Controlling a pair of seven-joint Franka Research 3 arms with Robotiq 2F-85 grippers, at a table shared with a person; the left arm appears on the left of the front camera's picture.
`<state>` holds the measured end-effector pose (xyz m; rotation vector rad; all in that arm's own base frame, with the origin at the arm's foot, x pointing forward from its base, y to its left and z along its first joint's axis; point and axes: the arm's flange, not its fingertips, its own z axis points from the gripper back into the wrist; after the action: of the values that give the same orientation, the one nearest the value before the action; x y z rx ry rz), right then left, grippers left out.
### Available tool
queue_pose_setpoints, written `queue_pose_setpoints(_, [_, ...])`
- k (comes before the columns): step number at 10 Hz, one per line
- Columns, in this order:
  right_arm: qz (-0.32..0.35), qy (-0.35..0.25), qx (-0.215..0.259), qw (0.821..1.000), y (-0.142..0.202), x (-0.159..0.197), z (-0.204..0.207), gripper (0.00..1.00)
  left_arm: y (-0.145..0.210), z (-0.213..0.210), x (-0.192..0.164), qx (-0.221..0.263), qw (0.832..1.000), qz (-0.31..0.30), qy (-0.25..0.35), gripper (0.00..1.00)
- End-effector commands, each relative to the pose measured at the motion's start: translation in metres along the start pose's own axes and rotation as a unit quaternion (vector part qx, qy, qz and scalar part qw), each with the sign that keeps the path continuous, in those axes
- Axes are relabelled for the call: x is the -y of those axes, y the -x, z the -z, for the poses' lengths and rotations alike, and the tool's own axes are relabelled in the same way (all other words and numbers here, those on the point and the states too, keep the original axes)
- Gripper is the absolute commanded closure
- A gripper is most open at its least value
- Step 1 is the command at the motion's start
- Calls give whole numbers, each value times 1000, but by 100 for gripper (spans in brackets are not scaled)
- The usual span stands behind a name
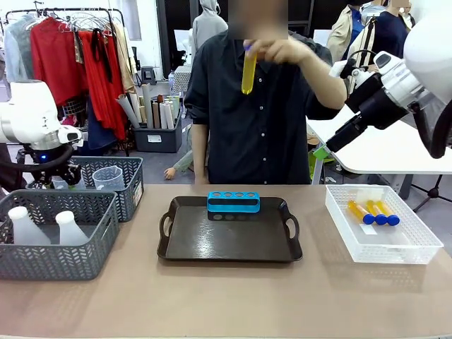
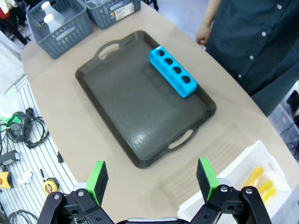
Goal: Prepare the laboratory tools.
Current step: Pick up one Large Measuring Cup and place it on the Handle tray.
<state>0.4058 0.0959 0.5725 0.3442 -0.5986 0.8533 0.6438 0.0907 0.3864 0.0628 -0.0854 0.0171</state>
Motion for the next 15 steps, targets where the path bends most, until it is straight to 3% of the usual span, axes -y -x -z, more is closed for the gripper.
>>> queue_pose_setpoints(1, [1,-7,7,1000,-1,0,-1,0,-4,-3,-3,1,1000,-6,2,96])
queue_pose_setpoints(2, [1,-7,7,1000,-1,0,-1,0,-4,-3,-3,0,1000,-5,3,100])
queue_pose_setpoints(8, [1,-7,7,1000,-1,0,-1,0,4,-37,-6,16,1000,12,22,100])
queue_pose_setpoints(15, [1,-7,7,1000,-1,0,-1,0,57,-190,33,83,988,129,-1,100])
